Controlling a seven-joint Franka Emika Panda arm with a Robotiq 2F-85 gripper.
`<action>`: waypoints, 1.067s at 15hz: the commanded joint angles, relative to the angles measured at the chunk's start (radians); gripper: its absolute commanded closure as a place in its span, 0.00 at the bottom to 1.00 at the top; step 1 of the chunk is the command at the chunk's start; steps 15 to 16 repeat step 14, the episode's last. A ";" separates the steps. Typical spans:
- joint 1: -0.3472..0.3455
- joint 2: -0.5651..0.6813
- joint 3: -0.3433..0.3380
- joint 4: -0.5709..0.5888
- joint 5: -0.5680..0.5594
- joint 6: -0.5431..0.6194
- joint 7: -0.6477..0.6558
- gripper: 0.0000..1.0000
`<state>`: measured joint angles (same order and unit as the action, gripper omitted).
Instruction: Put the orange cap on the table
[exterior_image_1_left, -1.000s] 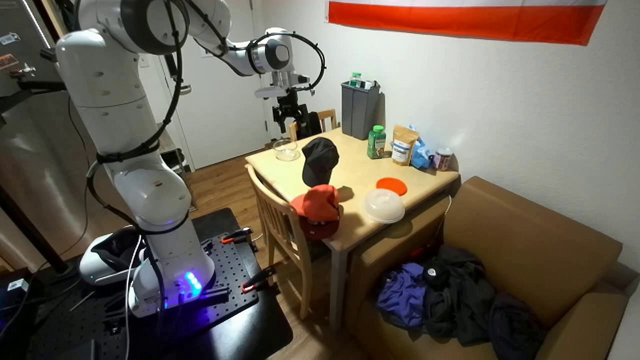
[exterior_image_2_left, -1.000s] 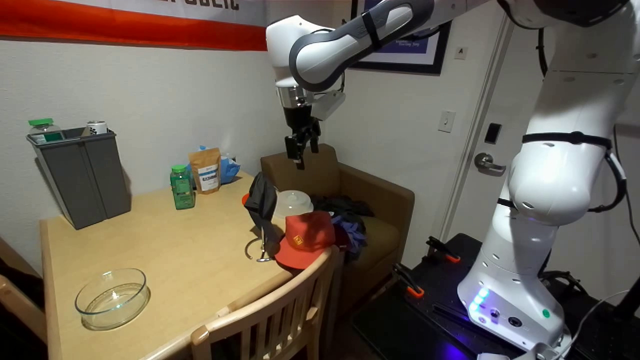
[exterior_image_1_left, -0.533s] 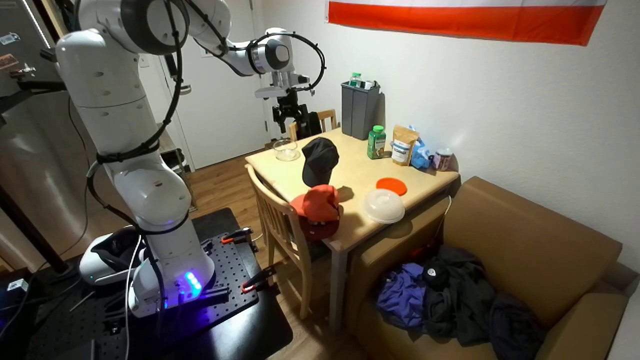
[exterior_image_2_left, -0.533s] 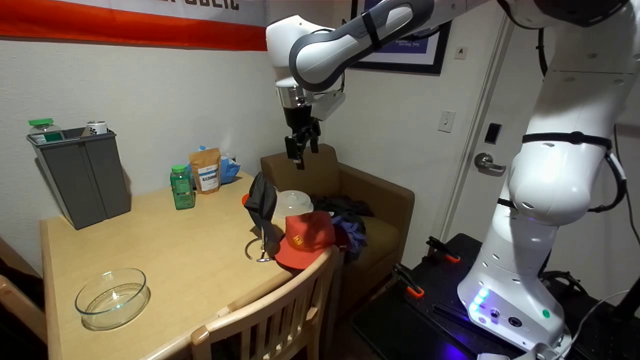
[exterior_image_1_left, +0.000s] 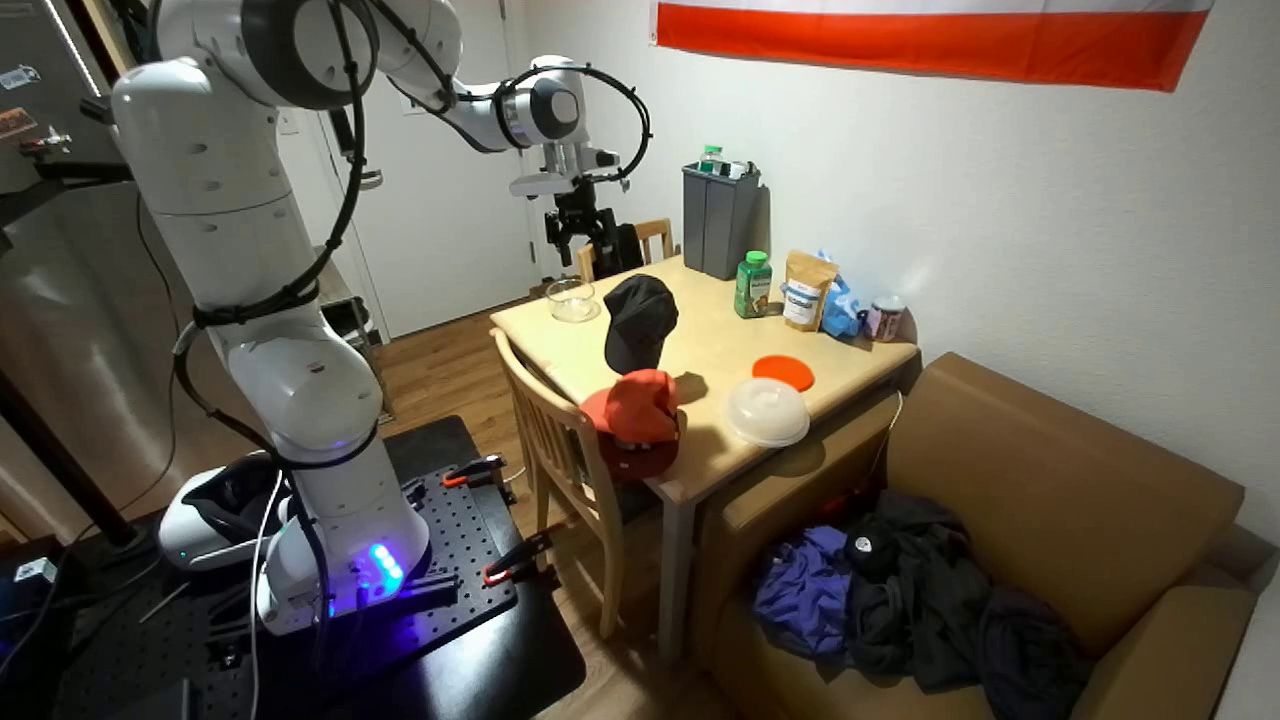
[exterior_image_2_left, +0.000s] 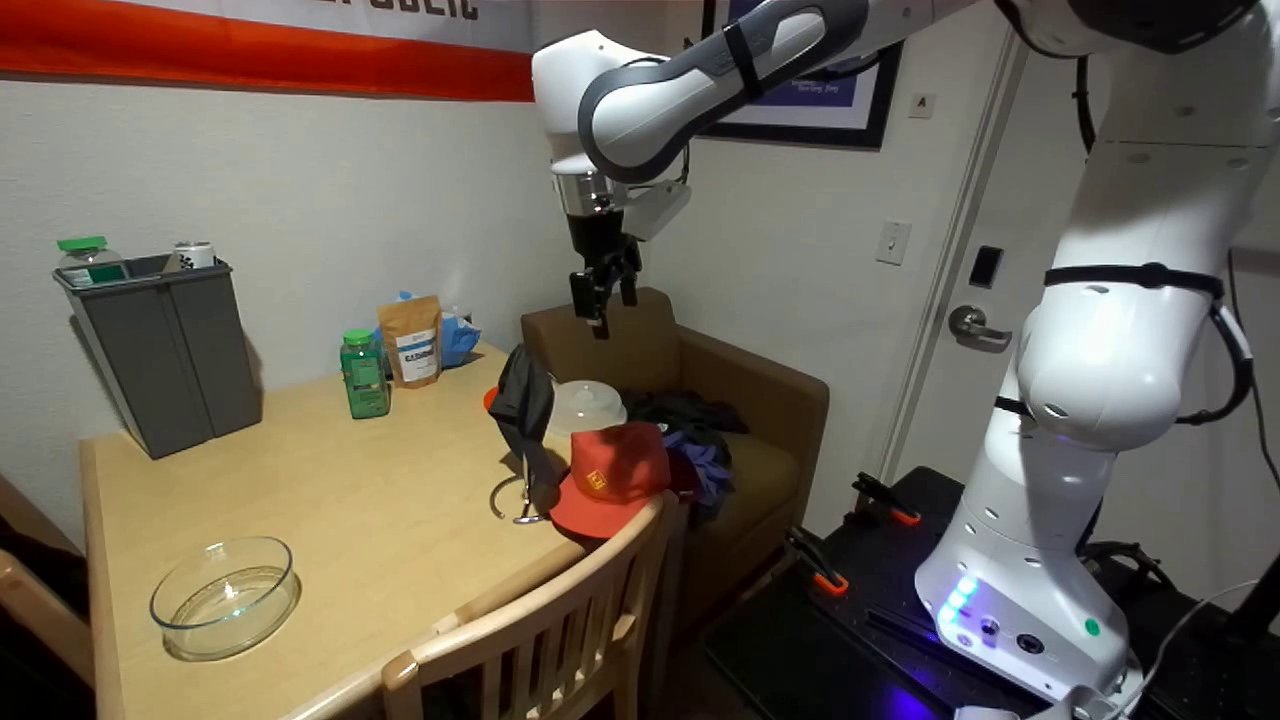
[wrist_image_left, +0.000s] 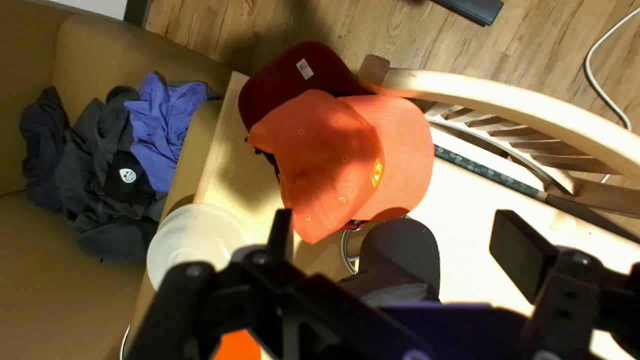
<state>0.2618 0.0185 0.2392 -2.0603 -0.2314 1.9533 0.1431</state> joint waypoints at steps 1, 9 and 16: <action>-0.003 0.001 0.004 0.003 0.000 -0.004 0.000 0.00; -0.002 0.035 0.004 0.028 0.008 0.034 -0.015 0.00; 0.001 0.048 0.002 0.030 0.001 0.059 -0.001 0.00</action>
